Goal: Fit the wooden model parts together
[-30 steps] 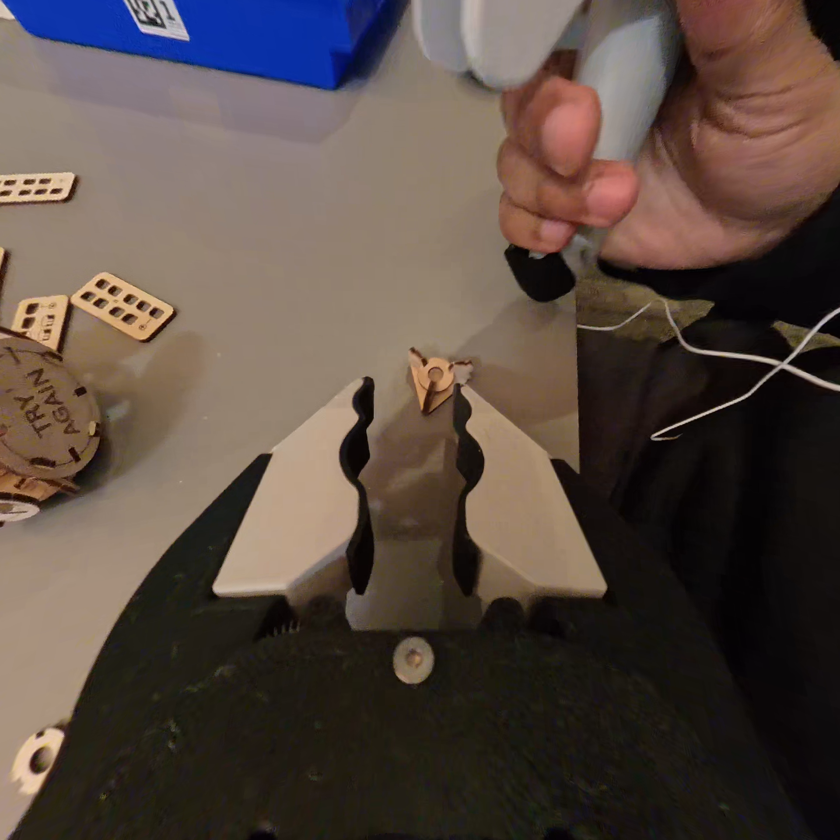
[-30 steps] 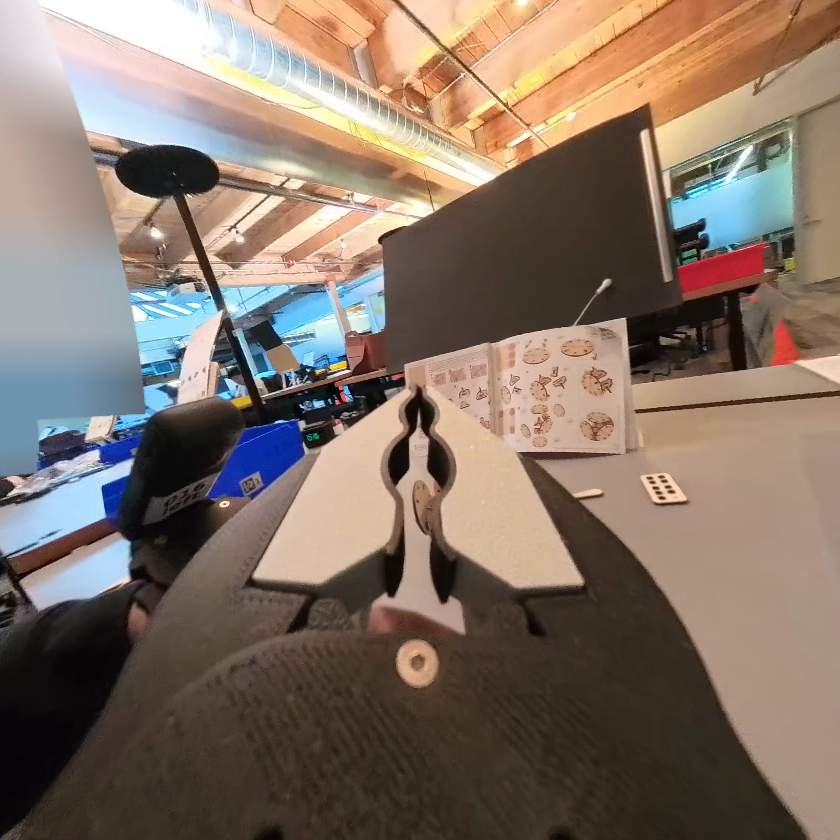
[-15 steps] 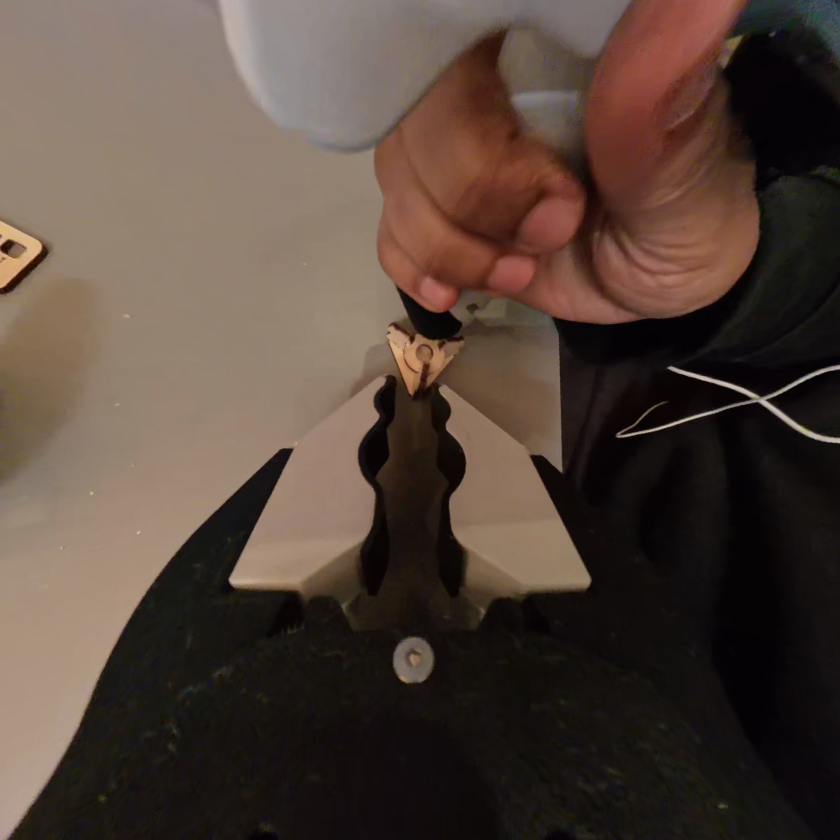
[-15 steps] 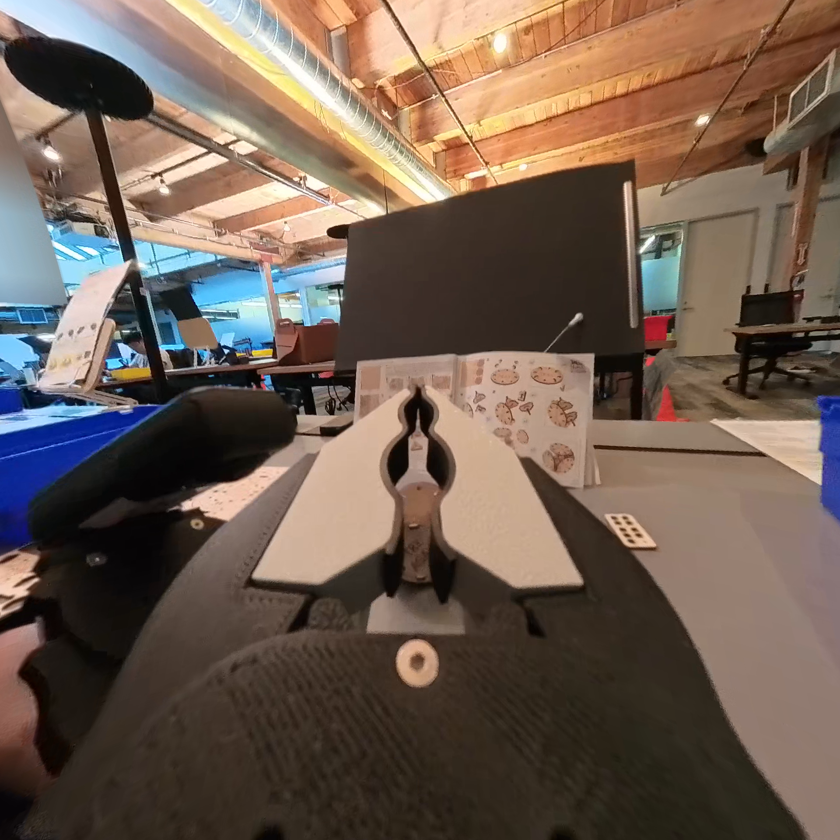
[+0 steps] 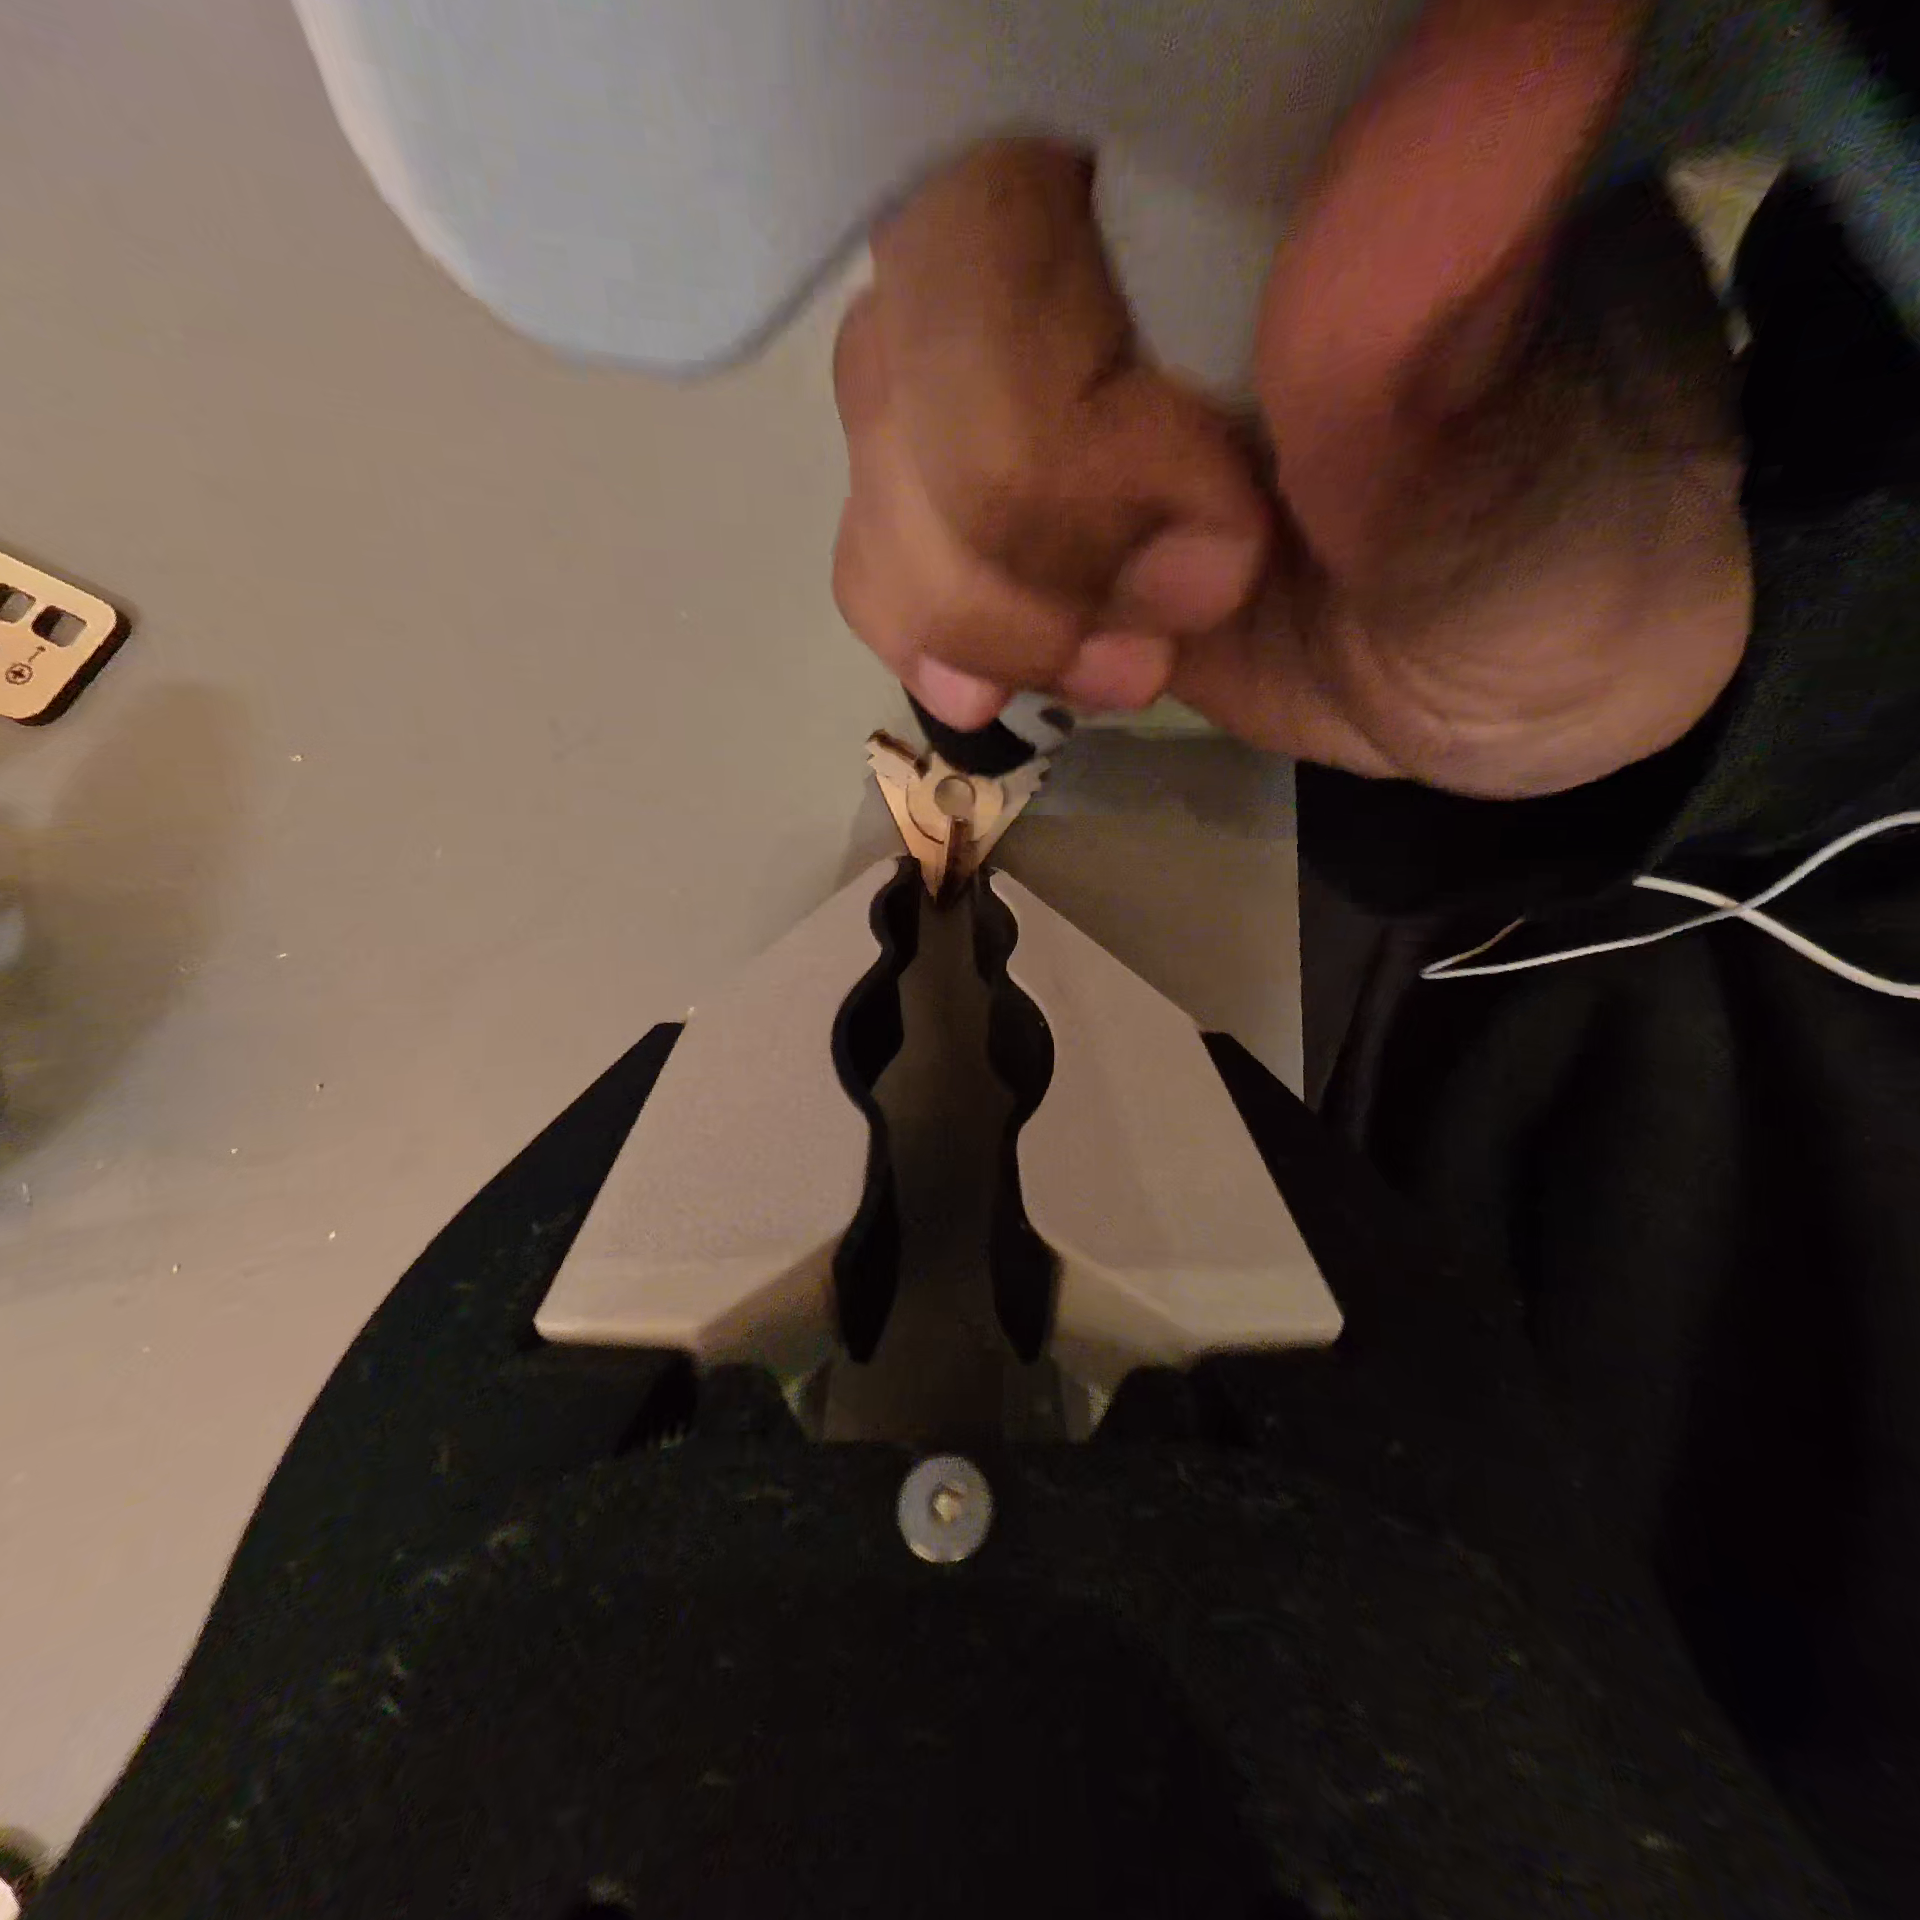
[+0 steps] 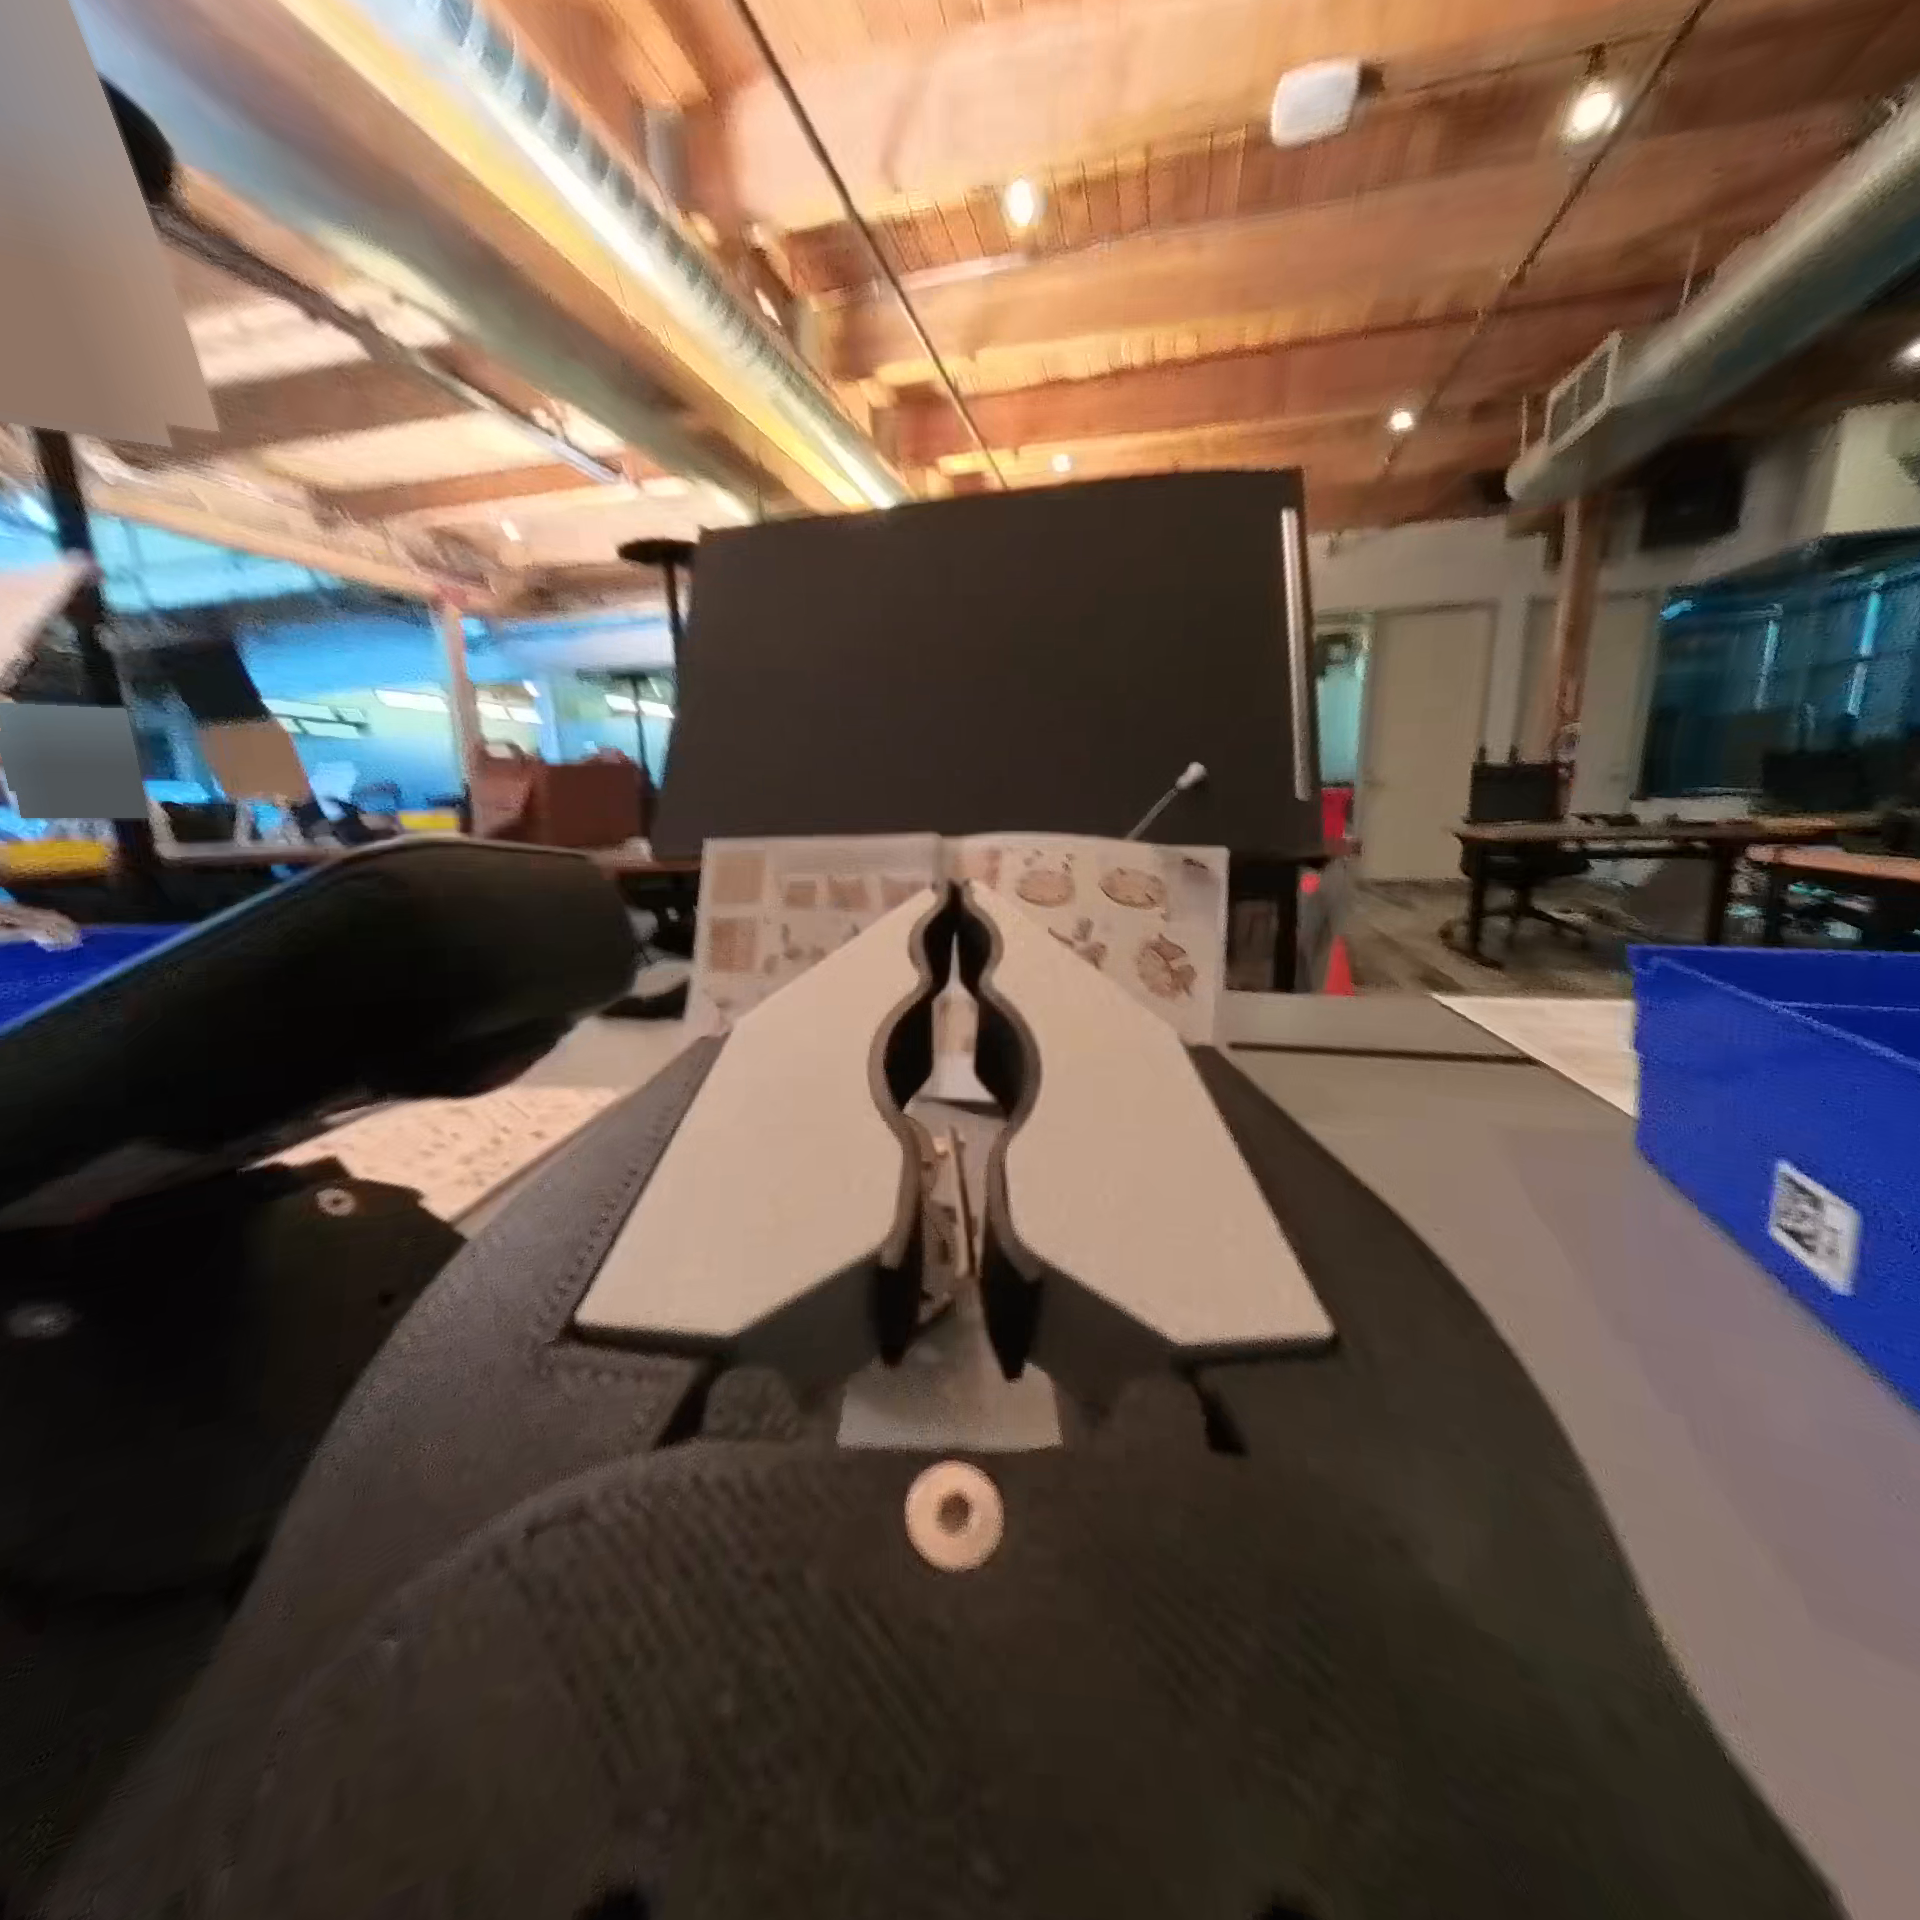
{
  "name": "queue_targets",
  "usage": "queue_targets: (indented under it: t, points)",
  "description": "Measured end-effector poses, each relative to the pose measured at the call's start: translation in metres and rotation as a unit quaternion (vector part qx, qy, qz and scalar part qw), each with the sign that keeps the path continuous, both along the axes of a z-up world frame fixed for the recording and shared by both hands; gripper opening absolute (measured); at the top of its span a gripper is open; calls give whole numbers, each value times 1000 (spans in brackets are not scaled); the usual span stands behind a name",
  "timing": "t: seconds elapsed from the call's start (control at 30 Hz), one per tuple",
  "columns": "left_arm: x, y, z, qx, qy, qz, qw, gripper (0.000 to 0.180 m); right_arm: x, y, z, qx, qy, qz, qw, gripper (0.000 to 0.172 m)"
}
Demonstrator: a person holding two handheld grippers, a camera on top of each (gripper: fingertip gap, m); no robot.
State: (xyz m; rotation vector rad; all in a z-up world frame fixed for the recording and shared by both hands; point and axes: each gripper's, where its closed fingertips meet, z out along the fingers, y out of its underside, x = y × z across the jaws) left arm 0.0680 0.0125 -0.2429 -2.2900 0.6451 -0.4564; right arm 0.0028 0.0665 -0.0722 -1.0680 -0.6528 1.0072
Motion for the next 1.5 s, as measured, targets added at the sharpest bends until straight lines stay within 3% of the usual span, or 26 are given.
queue_targets:
  t: [0.13, 0.27, 0.4, 0.47, 0.57, 0.63, 0.77, 0.97, 1.07, 1.13, 1.3, 1.4, 1.5]
  points:
    - [0, 0, 0, 3, 6, -1, 1000, 8, 19, -5, 40, 19, 60, 3, 998, 0]
    - [1, 0, 0, -2, -2, -3, 1000, 7, -5, 1, -7, -22, -7, 6, 1000, 0]
    - [1, 0, 0, 4, 9, -3, 1000, 8, 13, -1, 35, 6, 40, -12, 999, 0]
    - [1, 0, -1, 4, 8, -3, 1000, 8, 18, -5, 44, 9, 50, -9, 999, 0]
    - [1, 0, -1, -1, 1, -4, 1000, 7, -5, 0, -9, -12, -12, -6, 1000, 0]
    - [0, 0, 0, 2, 6, -2, 1000, 7, -4, 6, -3, -20, -10, -16, 1000, 0]
    - [0, 0, 0, 6, 10, -2, 1000, 7, 20, 1, 35, 11, 37, -27, 999, 0]
    - [0, 0, 0, 3, 7, -3, 1000, 6, 20, 2, 38, 8, 43, -19, 999, 0]
    - [1, 0, 0, 2, 5, -3, 1000, 6, 1, 3, -2, -24, -6, -6, 1000, 0]
    - [1, 0, 0, 4, 7, -3, 1000, 6, -4, 7, -8, -13, -23, -21, 999, 0]
    - [1, 0, 0, 8, 13, -3, 1000, 6, 18, 6, 40, 6, 37, -29, 999, 0]
    - [1, 0, -1, 5, 9, -4, 1000, 6, -5, 9, -9, -13, -18, -17, 1000, 0]
    - [0, 1, -1, 9, 16, -1, 1000, 5, -11, 9, -5, -16, -22, -13, 1000, 0]
